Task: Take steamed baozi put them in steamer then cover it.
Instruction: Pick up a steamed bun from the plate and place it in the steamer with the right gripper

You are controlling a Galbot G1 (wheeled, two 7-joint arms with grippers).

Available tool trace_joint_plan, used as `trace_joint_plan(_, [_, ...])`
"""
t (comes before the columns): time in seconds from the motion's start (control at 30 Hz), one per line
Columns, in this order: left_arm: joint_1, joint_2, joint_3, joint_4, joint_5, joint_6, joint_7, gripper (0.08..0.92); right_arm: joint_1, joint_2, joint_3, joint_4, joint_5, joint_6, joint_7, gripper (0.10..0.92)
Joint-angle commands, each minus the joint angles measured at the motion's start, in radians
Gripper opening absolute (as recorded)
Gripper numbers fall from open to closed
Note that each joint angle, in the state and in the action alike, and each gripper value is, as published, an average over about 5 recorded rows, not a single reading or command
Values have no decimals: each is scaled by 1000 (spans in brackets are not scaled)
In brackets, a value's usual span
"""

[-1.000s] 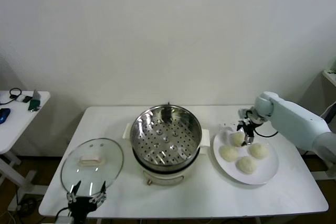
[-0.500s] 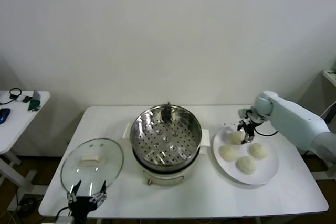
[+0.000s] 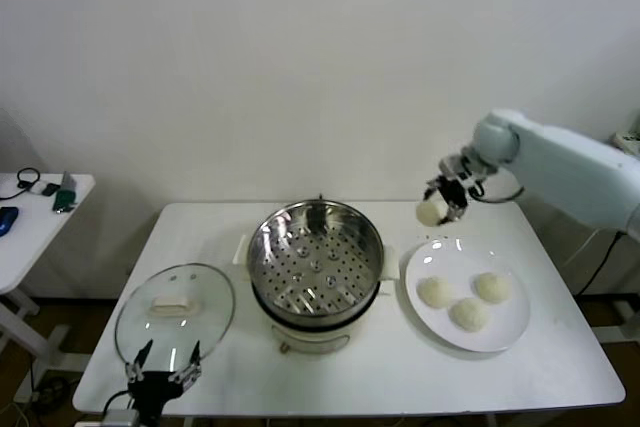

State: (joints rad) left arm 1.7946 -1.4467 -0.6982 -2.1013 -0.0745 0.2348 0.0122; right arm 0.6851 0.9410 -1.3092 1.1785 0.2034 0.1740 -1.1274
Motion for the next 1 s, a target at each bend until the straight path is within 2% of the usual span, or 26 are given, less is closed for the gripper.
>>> trace_joint_plan(0.03, [-3, -1, 4, 2, 1, 0, 0, 823, 255, 152, -116, 250, 42, 206, 1, 687])
trace_joint_plan(0.23, [-8, -5, 1, 0, 1, 0, 1, 823, 123, 257, -125, 266, -134, 303, 56, 687])
trace_joint_plan(0.53, [-12, -8, 3, -4, -2, 3, 2, 823, -123, 361, -46, 48, -405, 367, 112, 687])
trace_joint_plan(0.73, [-8, -7, 5, -3, -2, 0, 1, 823, -199, 406, -10, -94, -476, 398, 125, 687])
trace_joint_plan(1.0, [-6, -11, 5, 6, -2, -7, -3, 823, -226, 430, 5, -183, -485, 418, 134, 687])
